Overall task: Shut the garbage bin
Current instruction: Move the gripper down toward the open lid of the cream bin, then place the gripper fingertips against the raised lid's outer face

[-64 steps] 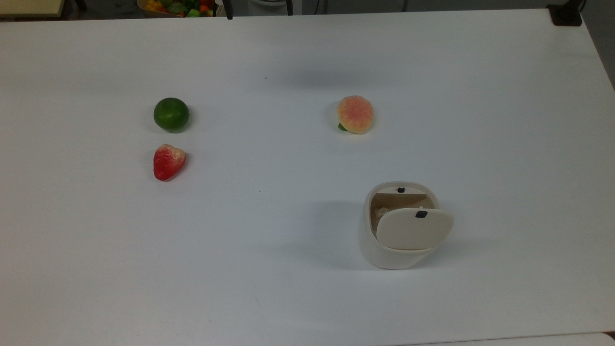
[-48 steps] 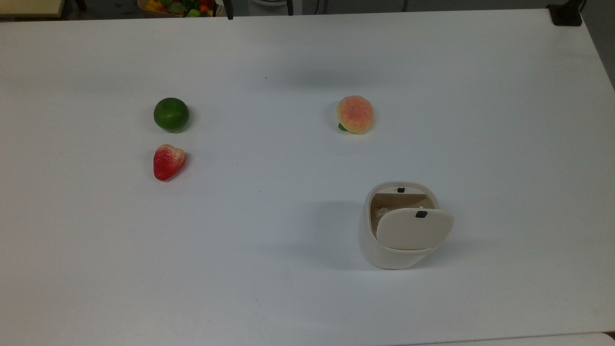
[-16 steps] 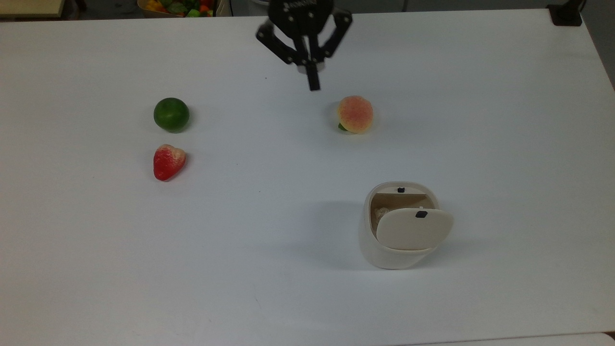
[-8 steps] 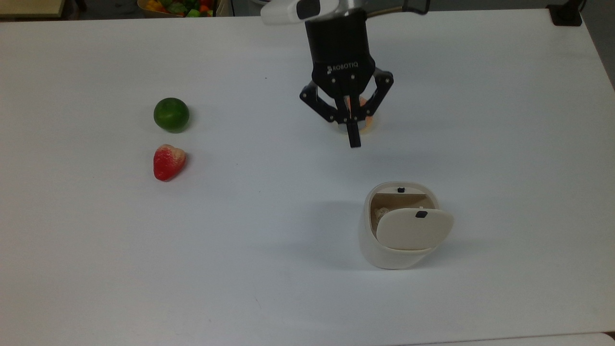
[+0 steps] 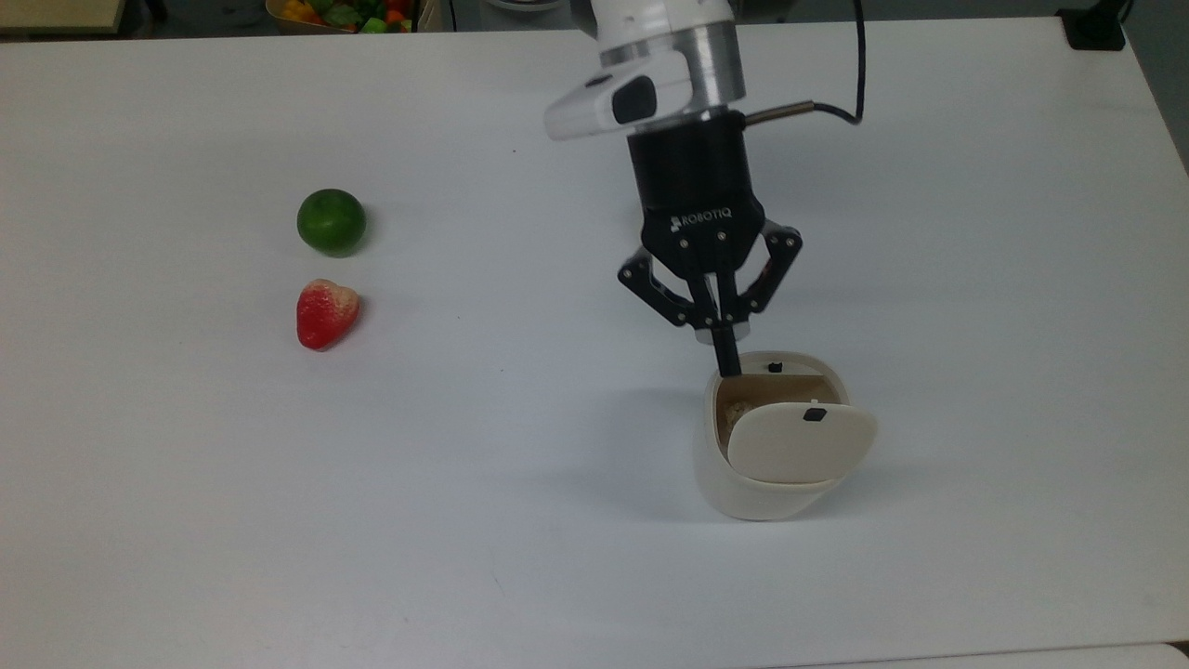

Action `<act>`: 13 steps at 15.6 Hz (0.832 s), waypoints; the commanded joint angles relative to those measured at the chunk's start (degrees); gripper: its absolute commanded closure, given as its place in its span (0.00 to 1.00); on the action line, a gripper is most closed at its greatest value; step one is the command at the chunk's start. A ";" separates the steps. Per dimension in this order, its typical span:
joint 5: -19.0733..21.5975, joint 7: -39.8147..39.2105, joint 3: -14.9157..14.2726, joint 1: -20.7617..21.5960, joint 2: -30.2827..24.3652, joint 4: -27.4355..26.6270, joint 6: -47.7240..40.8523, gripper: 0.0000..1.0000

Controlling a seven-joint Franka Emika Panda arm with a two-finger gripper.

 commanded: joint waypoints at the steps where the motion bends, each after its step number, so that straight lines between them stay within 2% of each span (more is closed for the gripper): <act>1: -1.99 1.40 -0.50 1.81 3.69 2.79 4.95 1.00; 9: -2.35 1.31 -0.50 2.16 7.12 2.79 11.81 1.00; 13: -2.35 1.31 -0.50 2.42 8.00 2.79 12.25 1.00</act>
